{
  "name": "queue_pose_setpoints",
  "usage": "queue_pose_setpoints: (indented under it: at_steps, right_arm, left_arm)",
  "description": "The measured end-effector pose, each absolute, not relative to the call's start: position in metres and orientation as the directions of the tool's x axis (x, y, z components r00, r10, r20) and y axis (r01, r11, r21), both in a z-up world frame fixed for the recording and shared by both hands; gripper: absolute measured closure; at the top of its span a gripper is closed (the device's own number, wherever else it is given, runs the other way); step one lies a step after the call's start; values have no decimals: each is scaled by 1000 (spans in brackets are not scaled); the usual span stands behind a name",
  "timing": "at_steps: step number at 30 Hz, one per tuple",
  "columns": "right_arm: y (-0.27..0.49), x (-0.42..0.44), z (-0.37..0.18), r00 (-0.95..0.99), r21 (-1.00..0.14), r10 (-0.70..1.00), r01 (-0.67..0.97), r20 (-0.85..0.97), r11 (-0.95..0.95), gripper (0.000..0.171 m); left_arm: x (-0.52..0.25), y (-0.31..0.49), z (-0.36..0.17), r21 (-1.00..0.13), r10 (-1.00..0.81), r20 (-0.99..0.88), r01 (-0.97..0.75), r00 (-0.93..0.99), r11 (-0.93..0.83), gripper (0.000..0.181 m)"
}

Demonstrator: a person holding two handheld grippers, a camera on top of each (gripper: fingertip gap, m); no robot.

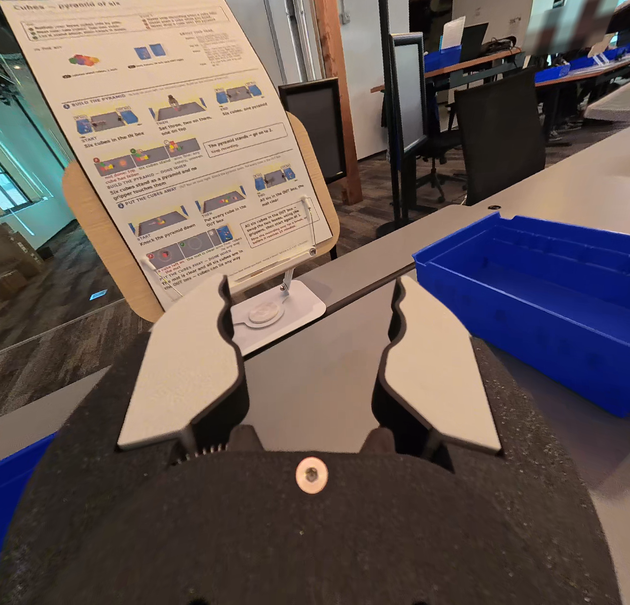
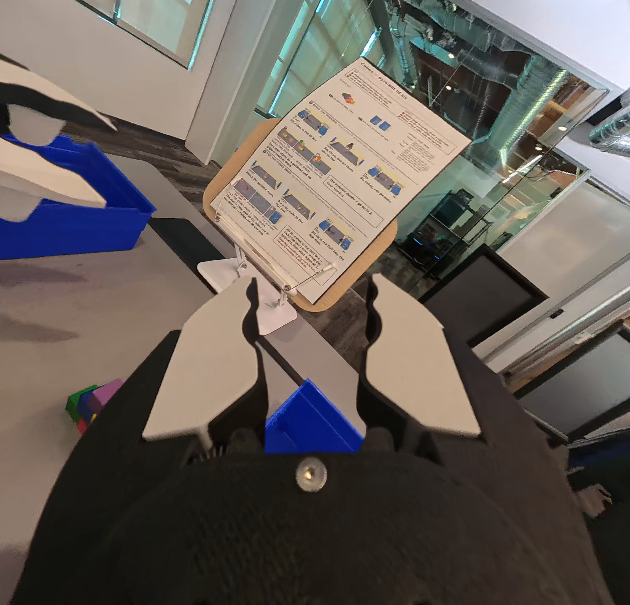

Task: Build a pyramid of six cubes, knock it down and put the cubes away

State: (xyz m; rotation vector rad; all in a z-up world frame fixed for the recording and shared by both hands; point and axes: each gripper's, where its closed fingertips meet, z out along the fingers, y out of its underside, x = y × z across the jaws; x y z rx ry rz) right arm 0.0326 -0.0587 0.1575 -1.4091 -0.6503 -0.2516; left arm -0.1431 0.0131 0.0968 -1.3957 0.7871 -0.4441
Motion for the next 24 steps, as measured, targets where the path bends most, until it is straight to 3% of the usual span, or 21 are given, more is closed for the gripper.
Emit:
queue_pose_setpoints:
  at_steps: [6,11,13,17,20,24]
  right_arm:
    - [-69,-11,113,614,-762,504,631,607,149,121]
    - [-81,-47,51,338,-614,720,774,607,154,158]
    - [-83,-61,27,270,-596,798,792,538,133,170]
    - [-108,-96,-36,72,-548,961,832,266,90,170]
    - [-123,-104,-91,-39,-381,995,922,95,72,170]
    - [-123,-95,-135,-27,-202,1000,979,-13,24,170]
  left_arm:
    - [-147,19,95,-971,-696,-238,-194,678,143,93]
    - [-167,27,110,-976,-674,-219,-162,705,147,98]
    - [-176,31,116,-978,-663,-209,-147,719,149,99]
    - [-189,37,125,-981,-647,-188,-112,739,158,104]
    - [-190,39,124,-984,-646,-167,-90,745,151,104]
    - [-183,40,114,-981,-656,-192,-134,730,138,103]
